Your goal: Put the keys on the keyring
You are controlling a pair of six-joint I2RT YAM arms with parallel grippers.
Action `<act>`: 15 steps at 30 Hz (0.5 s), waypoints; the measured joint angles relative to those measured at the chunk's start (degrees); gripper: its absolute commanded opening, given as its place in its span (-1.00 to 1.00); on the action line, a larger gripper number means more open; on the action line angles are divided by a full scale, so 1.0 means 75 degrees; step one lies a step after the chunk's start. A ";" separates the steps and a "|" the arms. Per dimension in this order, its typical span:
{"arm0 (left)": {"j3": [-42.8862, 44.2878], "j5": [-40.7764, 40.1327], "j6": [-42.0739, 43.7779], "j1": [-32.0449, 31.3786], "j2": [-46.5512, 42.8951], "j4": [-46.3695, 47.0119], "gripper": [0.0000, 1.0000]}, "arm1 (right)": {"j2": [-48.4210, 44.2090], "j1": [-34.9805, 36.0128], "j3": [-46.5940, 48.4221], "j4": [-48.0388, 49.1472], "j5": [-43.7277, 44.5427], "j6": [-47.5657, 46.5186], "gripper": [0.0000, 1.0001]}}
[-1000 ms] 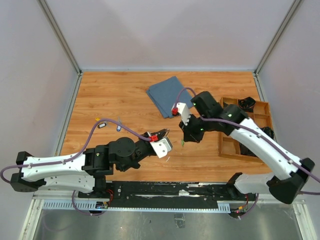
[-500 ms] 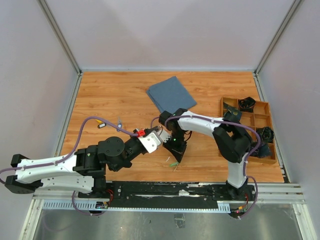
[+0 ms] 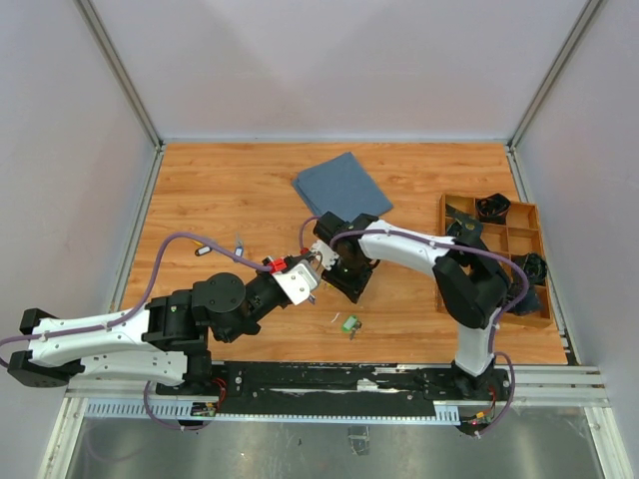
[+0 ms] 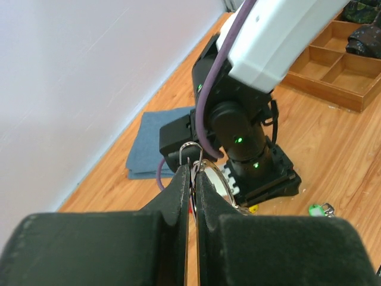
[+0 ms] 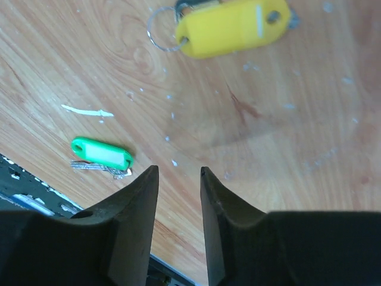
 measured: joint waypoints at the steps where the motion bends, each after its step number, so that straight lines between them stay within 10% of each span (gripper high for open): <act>1: -0.0003 -0.0003 0.0000 0.0000 0.0000 0.0003 -0.99 | -0.0224 0.0000 -0.0172 0.0184 0.0134 0.0079 -0.25; 15: -0.0163 -0.0064 0.0009 0.0000 0.0096 0.0070 -0.99 | -0.2658 0.0169 -0.1644 0.1215 0.1207 0.2920 -0.18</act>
